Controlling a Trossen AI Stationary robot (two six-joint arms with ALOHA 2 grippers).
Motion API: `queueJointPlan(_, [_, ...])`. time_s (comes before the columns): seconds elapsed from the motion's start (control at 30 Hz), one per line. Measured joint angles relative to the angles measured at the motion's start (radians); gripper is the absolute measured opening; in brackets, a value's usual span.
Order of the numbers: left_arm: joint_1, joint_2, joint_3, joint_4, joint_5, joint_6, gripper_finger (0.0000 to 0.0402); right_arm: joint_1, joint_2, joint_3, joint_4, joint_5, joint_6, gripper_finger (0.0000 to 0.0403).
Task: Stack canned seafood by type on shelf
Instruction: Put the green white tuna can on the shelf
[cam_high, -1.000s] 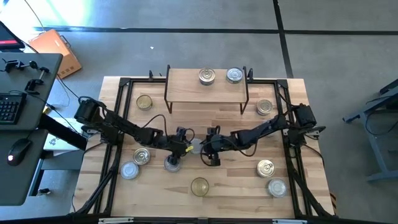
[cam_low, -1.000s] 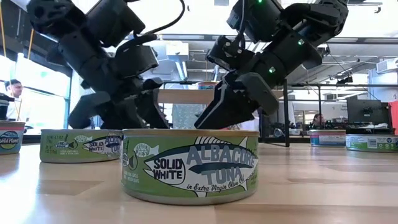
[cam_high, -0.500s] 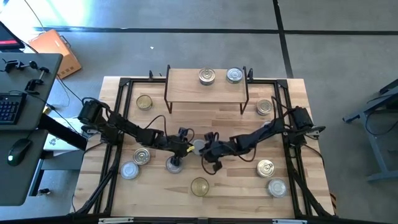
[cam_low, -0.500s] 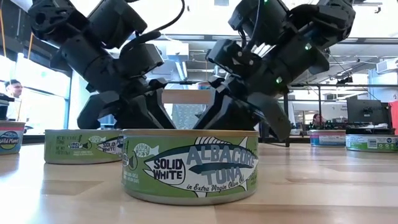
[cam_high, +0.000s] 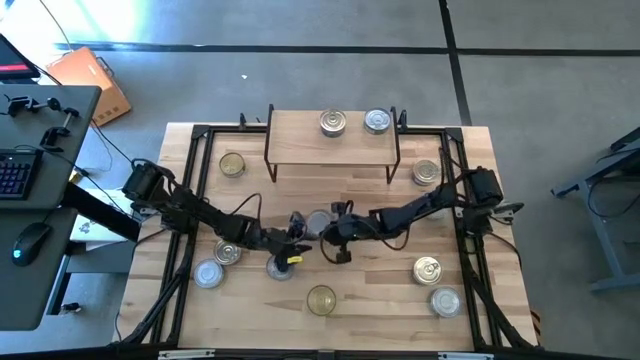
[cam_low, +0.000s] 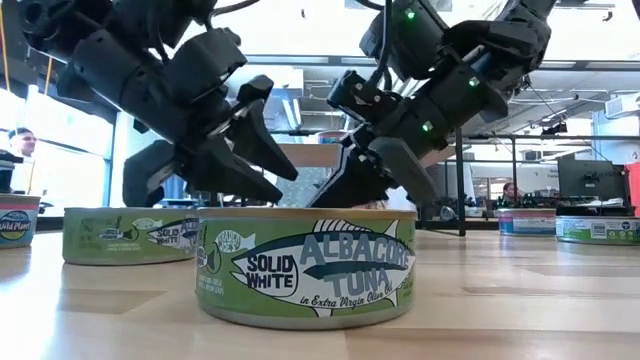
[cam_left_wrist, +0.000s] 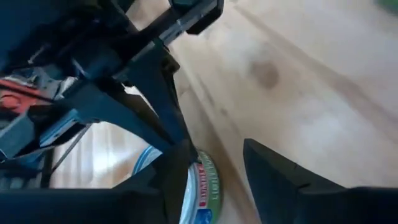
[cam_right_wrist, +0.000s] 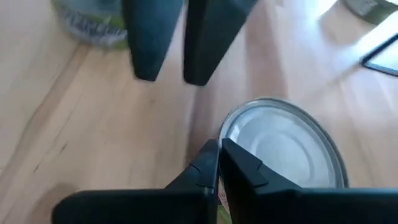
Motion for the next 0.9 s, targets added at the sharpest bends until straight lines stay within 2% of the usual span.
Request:
queueJointPlan(0.17, [0.036,0.000,0.000,0.000,-0.027,-0.023,0.0175,-0.012,-0.034,0.001,0.012,-0.008,0.025,0.0000])
queueJointPlan(0.4, [0.091,0.001,-0.001,-0.007,-0.027,-0.064,0.0180,-0.012,-0.037,0.001,0.028,-0.034,0.049,0.0000])
queueJointPlan(0.63, [0.126,0.000,0.000,-0.054,0.074,-0.084,0.0177,-0.011,-0.045,0.002,0.023,-0.039,0.021,0.0005])
queueJointPlan(0.77, [0.123,0.000,0.000,-0.062,0.069,-0.130,0.0173,-0.011,-0.036,0.003,0.002,-0.056,-0.069,0.0047])
queueJointPlan(0.9, [0.086,0.000,0.000,-0.065,-0.011,-0.166,0.0170,-0.011,-0.012,0.003,0.017,-0.037,-0.169,0.0116])
